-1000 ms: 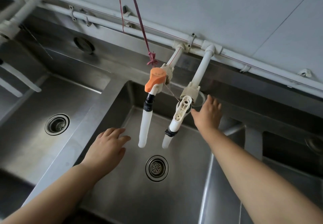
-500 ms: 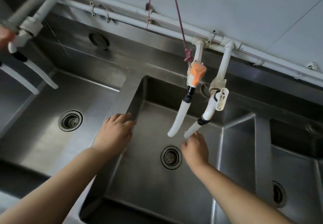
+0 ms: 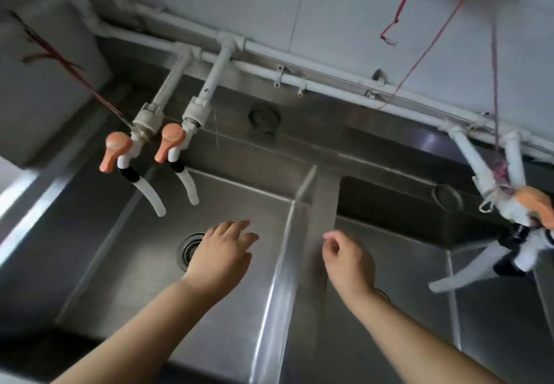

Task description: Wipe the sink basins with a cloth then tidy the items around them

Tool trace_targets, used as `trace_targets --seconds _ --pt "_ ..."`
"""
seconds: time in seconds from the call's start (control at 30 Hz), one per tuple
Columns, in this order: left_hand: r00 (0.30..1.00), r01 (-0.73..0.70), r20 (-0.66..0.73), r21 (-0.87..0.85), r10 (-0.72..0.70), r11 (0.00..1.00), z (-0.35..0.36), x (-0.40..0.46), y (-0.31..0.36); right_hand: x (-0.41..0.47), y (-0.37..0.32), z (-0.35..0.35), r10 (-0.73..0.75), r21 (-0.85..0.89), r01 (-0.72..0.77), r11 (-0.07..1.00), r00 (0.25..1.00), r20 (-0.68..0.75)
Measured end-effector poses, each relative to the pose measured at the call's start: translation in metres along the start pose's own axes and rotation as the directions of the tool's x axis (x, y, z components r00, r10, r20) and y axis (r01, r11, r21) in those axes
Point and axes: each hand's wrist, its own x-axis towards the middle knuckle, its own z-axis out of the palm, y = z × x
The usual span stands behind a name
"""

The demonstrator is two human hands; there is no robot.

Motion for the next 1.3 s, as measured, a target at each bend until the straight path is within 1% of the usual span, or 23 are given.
trace_targets --seconds 0.07,0.2,0.33,0.43,0.57,0.67,0.73,0.8,0.9,1.0,1.1,1.13,1.23,1.27,1.3 --pt "1.0 0.018 -0.015 -0.015 -0.018 1.0 -0.003 0.0 -0.025 0.033 -0.04 0.009 -0.034 0.008 0.034 0.999 0.999 -0.011" --pt "0.999 0.024 -0.032 -0.083 -0.027 0.996 0.002 -0.002 -0.059 0.112 -0.106 0.023 -0.132 0.02 0.135 0.991 0.986 -0.105" --pt "1.0 0.01 -0.017 -0.117 -0.012 0.993 0.021 -0.008 -0.085 0.178 -0.15 0.044 -0.156 -0.005 0.156 0.988 0.981 -0.114" --pt "0.999 0.014 -0.043 -0.126 -0.019 0.992 0.029 -0.01 -0.104 0.203 -0.165 0.062 -0.079 -0.03 0.077 0.997 0.991 -0.106" --pt "0.995 0.016 -0.092 -0.119 -0.027 0.993 0.028 -0.007 -0.122 0.212 -0.173 0.075 0.022 -0.001 -0.023 1.0 0.976 -0.217" --pt "0.995 -0.002 -0.097 -0.143 -0.012 0.99 0.031 -0.008 -0.129 0.209 -0.177 0.077 0.066 0.056 -0.052 0.997 0.96 -0.274" --pt "0.996 -0.016 -0.094 -0.16 0.001 0.987 0.034 -0.011 -0.133 0.204 -0.181 0.077 0.099 0.147 -0.058 0.987 0.953 -0.285" --pt "0.995 -0.039 -0.102 -0.169 0.022 0.985 0.037 -0.013 -0.133 0.198 -0.189 0.079 0.16 0.287 -0.094 0.953 0.963 -0.218" --pt "0.994 -0.057 -0.107 -0.174 0.038 0.983 0.038 -0.011 -0.132 0.197 -0.206 0.091 0.251 0.439 -0.229 0.869 0.968 0.007" --pt "0.992 -0.06 -0.121 -0.17 0.039 0.984 0.035 -0.008 -0.134 0.203 -0.226 0.102 0.32 0.566 -0.367 0.738 0.929 0.186" --pt "0.996 -0.018 -0.086 -0.177 0.003 0.984 0.035 -0.007 -0.139 0.207 -0.244 0.108 0.348 0.607 -0.477 0.636 0.879 0.326" --pt "0.997 -0.003 -0.071 -0.17 -0.01 0.985 0.036 -0.009 -0.141 0.207 -0.248 0.108 0.355 0.611 -0.498 0.615 0.867 0.349" --pt "0.995 -0.023 -0.096 -0.182 0.006 0.983 0.04 -0.015 -0.148 0.206 -0.253 0.111 0.367 0.605 -0.537 0.587 0.843 0.393" --pt "0.995 -0.028 -0.095 -0.198 0.009 0.98 0.038 -0.017 -0.148 0.205 -0.251 0.113 0.368 0.628 -0.54 0.561 0.841 0.396" --pt "0.992 -0.034 -0.122 -0.204 0.009 0.978 0.04 -0.019 -0.149 0.203 -0.252 0.113 0.38 0.669 -0.542 0.509 0.839 0.39"
